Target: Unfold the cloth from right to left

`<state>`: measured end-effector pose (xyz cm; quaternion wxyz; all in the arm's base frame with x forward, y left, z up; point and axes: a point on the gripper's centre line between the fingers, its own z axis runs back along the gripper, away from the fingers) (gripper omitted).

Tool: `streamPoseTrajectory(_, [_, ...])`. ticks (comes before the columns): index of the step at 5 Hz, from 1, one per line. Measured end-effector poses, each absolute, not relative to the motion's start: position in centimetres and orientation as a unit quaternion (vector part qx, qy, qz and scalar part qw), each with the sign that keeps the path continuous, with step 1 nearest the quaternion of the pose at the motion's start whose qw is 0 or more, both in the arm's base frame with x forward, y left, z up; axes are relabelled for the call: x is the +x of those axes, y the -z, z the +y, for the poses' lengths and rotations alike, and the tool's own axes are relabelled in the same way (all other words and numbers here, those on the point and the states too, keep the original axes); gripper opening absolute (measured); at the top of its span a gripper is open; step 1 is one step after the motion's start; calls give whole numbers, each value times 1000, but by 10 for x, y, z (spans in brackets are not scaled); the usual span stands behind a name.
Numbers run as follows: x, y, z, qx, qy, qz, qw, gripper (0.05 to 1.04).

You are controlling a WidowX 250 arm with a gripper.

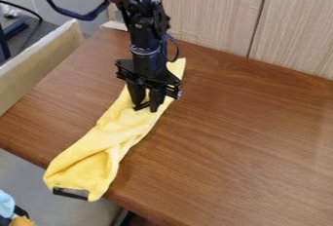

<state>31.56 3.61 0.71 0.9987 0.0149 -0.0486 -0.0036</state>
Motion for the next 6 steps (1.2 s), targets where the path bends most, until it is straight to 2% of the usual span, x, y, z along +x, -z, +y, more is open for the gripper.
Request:
streamPoseTrajectory(1, [316, -6, 34, 15, 5, -47, 999, 157])
streamPoseTrajectory(2, [315, -1, 33, 15, 4, -43, 999, 65])
streamPoseTrajectory(3, [312, 1, 29, 14, 7, -37, 999, 55])
streamPoseTrajectory(4, [314, -21, 30, 19, 3, -67, 998, 55])
streamPoseTrajectory(6, [311, -42, 60, 27, -30, -88, 995, 55])
